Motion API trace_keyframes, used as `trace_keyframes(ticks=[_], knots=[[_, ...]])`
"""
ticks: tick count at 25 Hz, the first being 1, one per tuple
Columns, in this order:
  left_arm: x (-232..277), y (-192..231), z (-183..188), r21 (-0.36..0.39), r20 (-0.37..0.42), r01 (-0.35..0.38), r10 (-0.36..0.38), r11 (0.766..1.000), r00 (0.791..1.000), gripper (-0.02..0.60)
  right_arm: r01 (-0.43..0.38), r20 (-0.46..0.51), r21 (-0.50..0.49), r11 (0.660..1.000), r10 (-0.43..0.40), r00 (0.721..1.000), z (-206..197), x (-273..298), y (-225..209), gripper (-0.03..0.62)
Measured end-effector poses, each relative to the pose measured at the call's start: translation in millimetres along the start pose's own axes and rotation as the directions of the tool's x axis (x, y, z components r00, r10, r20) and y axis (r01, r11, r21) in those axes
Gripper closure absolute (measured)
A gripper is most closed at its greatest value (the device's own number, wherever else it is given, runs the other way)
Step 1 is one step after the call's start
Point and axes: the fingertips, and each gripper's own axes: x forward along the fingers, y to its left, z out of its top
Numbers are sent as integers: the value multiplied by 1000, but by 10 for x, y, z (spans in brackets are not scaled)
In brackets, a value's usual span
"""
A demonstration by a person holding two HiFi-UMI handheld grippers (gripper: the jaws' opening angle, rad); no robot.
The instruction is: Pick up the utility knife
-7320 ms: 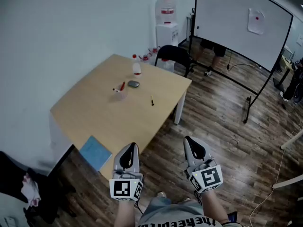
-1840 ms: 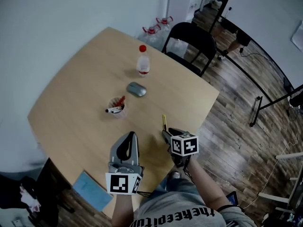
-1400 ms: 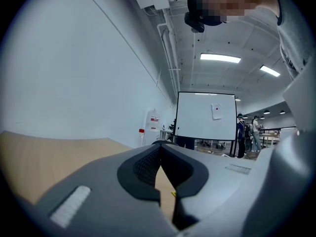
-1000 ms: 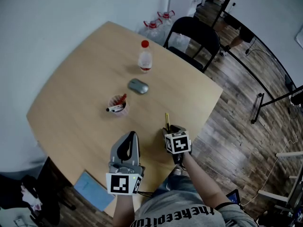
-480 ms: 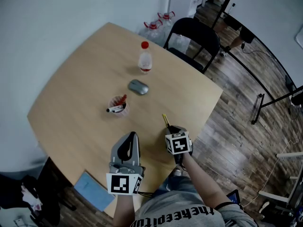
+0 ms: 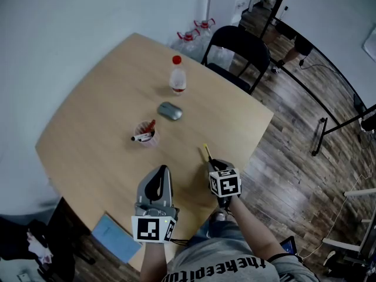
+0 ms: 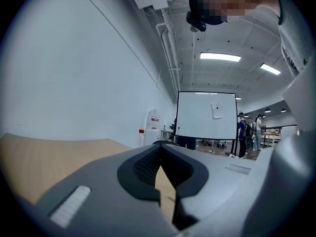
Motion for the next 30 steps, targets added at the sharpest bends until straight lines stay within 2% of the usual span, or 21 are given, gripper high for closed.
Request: trace_keyframes(ticks=[15,20,30], knots=[[-104,-188,74,24,7,-17,17,1000,1000,561,-48,151,-75,996,59,987,175,-578,43,534],[-158,-289,104,40,15,-26,25,999,1000,561,-72,194,-79,994,86,977,211,-755,51,534],[-315,-486,190,62,39,-56,53,997,998,561,-86,276,-156,984,127,953,311,-1155,116,534]])
